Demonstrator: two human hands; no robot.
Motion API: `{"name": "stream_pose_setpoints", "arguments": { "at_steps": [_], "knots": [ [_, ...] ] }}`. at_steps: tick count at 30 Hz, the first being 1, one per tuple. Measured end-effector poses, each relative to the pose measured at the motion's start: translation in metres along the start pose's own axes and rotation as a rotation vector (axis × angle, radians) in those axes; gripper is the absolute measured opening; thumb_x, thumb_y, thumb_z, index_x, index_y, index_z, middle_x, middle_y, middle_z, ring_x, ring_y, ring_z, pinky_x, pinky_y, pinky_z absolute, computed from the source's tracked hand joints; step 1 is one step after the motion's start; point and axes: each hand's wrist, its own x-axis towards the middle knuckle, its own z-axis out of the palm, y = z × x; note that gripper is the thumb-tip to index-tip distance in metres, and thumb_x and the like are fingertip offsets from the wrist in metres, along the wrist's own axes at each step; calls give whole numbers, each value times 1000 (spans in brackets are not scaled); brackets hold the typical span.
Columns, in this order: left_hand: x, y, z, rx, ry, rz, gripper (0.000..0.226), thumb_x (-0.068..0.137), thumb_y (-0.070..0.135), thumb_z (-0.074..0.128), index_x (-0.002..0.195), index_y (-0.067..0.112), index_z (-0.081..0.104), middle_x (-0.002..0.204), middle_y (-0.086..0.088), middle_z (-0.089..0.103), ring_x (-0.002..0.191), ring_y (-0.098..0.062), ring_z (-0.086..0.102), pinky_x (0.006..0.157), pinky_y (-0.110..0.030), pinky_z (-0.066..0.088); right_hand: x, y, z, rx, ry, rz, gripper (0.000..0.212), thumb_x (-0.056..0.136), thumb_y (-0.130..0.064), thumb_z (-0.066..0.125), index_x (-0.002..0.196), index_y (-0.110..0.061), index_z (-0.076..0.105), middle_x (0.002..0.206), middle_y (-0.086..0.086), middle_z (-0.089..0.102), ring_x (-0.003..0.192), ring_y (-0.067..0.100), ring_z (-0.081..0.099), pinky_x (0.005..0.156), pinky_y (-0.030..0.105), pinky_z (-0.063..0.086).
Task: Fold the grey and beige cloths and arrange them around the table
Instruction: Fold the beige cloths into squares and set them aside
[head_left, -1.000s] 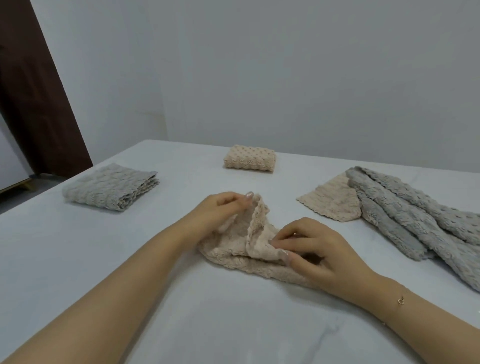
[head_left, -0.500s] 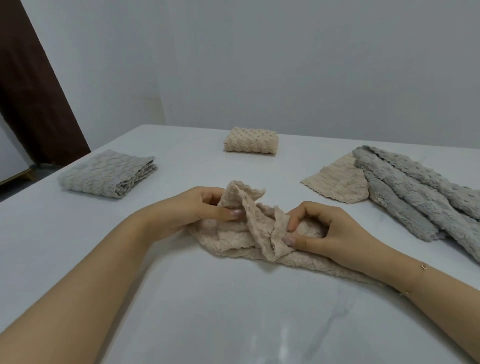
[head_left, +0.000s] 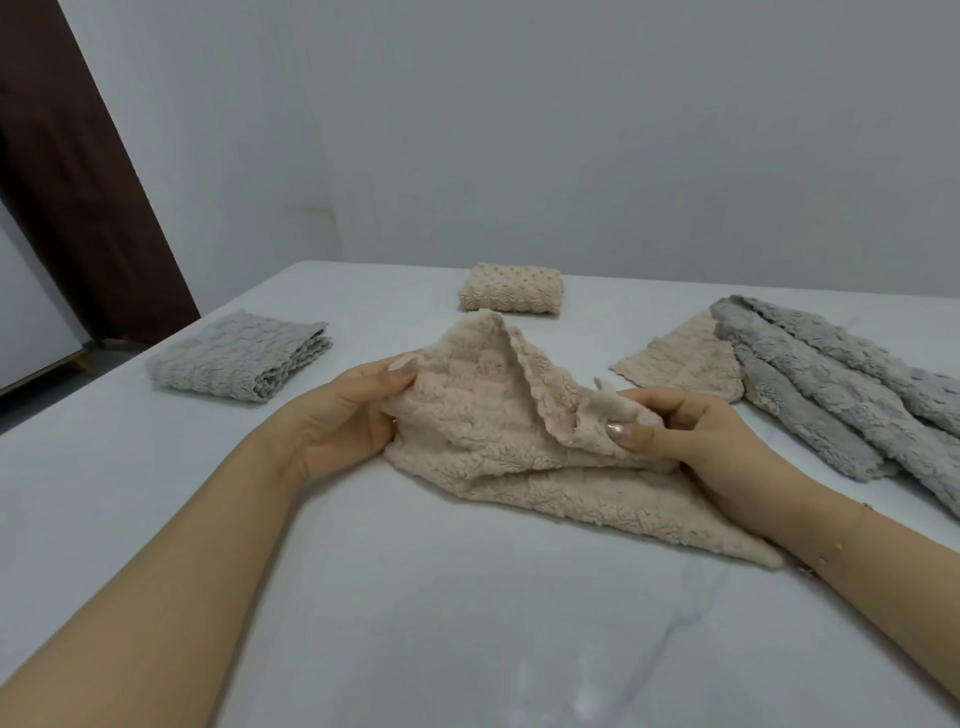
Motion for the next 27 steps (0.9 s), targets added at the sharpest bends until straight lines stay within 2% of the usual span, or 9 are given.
{"name": "stream_pose_setpoints", "arguments": {
  "at_steps": [1,3,6,8,10,13,17,22,27],
  "knots": [
    [-2,0,1,-1,-15,-14,66,49,27,92,108,8,71,115,-13,68,105,-22,66,80,-29,55,1,1,-1,36,16,-1,57,42,-40,91,90,-14,75,77,-1,69,69,6,62,61,13,49],
    [-6,1,3,22,-40,-59,61,44,28,94,98,6,75,106,-13,72,96,-22,69,75,-28,56,4,4,-5,121,42,-9,56,30,-39,94,78,-18,74,72,-1,69,65,7,63,60,14,50],
    [-8,1,8,98,-1,-151,64,35,38,96,90,10,78,101,-11,73,92,-21,71,69,-28,57,3,2,-5,217,54,-12,45,37,-36,93,73,-20,72,72,0,70,65,10,67,60,18,53],
    [-7,1,13,132,45,-175,66,36,48,93,91,15,78,106,-9,73,96,-19,70,69,-28,58,2,0,-5,283,62,10,30,60,-32,83,81,-14,70,78,4,73,70,14,70,62,22,56],
    [-6,1,18,131,93,-167,58,56,56,80,99,17,76,110,-6,71,100,-18,69,74,-29,59,2,-3,-3,359,117,35,24,75,-24,65,92,-7,66,86,8,75,77,18,72,64,25,57],
    [-2,1,19,76,215,-130,47,86,51,51,113,16,65,112,-6,71,101,-19,69,80,-32,58,6,-3,-4,451,205,46,36,77,-18,60,109,-3,61,99,10,74,92,21,71,70,27,58],
    [3,-1,13,21,345,-50,46,91,46,50,121,13,61,110,-9,71,97,-23,70,68,-32,60,11,-3,-8,523,271,56,58,75,-8,62,131,-7,48,108,6,72,97,17,69,79,29,58],
    [6,-3,12,27,436,59,33,92,31,56,119,12,61,116,-13,68,95,-24,70,70,-32,60,10,-12,-13,426,237,51,40,76,-14,61,115,-17,64,97,3,74,82,13,71,66,25,58],
    [10,-5,18,80,476,109,18,86,28,65,97,14,70,96,-9,74,82,-22,72,69,-31,58,13,-20,-20,254,277,6,24,74,-29,68,94,-17,73,90,2,75,77,14,71,67,23,58]
  ]
}}
